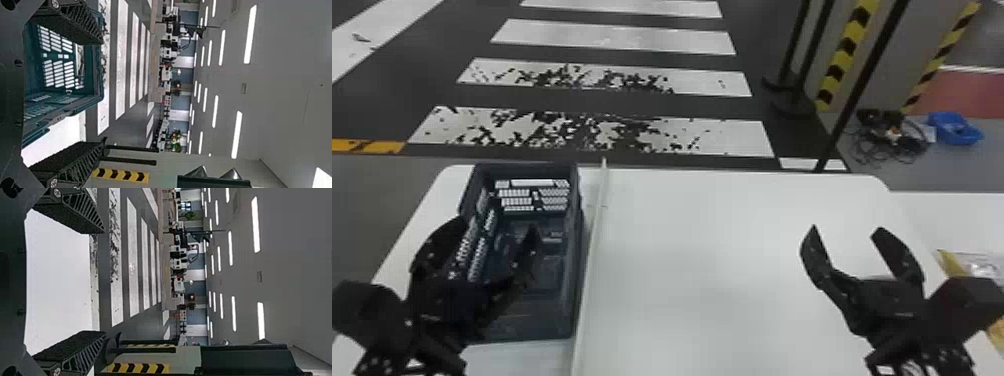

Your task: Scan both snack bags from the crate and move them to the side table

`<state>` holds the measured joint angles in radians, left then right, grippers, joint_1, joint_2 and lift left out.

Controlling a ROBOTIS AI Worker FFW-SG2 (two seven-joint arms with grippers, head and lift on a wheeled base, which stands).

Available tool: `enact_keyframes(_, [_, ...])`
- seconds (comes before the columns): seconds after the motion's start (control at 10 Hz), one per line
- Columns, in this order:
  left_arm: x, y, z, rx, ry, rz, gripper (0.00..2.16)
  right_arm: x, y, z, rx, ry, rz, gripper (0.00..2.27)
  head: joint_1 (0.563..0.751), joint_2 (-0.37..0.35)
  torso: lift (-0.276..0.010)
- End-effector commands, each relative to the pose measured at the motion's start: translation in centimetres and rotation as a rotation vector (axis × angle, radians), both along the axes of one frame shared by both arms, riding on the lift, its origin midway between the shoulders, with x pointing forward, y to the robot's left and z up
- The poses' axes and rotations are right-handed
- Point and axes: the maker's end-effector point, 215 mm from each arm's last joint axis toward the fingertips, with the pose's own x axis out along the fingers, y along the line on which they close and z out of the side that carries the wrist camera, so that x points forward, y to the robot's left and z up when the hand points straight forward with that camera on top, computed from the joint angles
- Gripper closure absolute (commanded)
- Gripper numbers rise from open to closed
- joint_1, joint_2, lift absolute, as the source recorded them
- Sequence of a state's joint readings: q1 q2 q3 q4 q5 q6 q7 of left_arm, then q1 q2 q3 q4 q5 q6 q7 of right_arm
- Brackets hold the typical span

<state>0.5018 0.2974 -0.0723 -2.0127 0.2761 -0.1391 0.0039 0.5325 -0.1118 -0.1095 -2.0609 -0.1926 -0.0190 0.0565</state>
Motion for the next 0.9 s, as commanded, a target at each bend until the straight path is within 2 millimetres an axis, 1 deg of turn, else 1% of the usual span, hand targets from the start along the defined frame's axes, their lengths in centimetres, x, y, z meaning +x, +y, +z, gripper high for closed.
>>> enact_keyframes(0.0, [0.2,-0.2,-0.5,-0.001,0.008,-0.002,0.08,0.0,0.0,0.0,0.001,0.001,0.001,0.08,0.695,-0.081,-0.095])
enact_keyframes(0.3, [0.5,-0.6,-1.2,-0.002,0.017,-0.009,0.08,-0.1,-0.2,-0.2,-0.001,0.005,-0.002,0.08,0.695,-0.086,-0.095])
enact_keyframes(0.8, [0.5,-0.7,-1.6,-0.001,0.023,-0.013,0.09,0.1,-0.2,-0.9,0.01,0.024,-0.002,0.08,0.695,-0.091,-0.095])
